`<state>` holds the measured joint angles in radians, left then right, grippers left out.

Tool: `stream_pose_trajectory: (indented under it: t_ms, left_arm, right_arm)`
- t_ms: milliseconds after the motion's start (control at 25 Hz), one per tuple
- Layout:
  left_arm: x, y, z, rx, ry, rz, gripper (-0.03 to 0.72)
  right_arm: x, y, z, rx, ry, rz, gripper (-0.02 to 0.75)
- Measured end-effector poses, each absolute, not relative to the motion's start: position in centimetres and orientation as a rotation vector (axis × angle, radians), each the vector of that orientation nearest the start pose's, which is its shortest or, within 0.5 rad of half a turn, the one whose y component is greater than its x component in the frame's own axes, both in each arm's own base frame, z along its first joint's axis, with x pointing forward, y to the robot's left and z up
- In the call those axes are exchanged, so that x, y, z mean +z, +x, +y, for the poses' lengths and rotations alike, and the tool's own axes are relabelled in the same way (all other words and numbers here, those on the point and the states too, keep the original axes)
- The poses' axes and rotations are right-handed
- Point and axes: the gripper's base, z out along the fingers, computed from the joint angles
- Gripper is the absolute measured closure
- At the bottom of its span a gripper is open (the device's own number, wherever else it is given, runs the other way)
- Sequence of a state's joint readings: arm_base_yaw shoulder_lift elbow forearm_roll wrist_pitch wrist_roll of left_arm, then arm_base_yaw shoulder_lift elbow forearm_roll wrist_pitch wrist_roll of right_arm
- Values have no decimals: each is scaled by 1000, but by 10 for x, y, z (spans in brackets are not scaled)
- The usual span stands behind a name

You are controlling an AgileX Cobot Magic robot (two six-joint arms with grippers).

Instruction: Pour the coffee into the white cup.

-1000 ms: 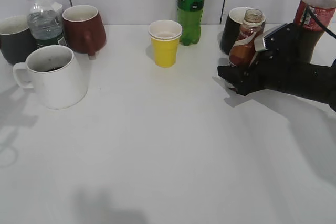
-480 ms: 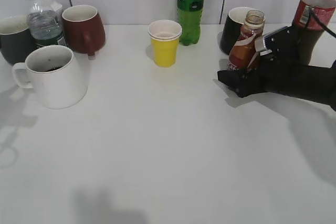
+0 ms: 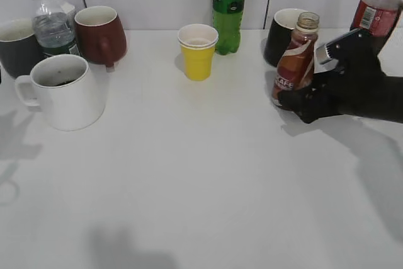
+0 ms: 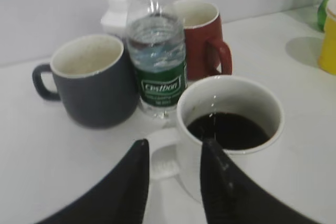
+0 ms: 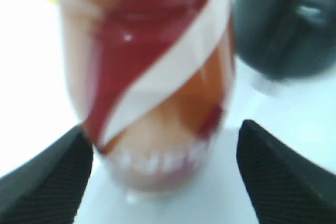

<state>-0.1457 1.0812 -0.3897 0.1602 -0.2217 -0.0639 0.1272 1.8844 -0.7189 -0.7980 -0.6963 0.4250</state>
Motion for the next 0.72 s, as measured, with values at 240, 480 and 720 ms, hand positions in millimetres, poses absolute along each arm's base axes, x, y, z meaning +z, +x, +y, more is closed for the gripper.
stream_pose_trajectory:
  t_ms: [240,480,720]
  left_arm:
    - [241,207,-30,-111,110,2101,367]
    - [247,204,-31,-165,23,2291,322]
    - [245,192,-35,-237,-36,2496,321]
  right_arm:
    - [145,303,75,357,-643,2021,74]
    - [163,289,65,296,-543,2108,85]
    - [189,277,55,264,-340,2183,119]
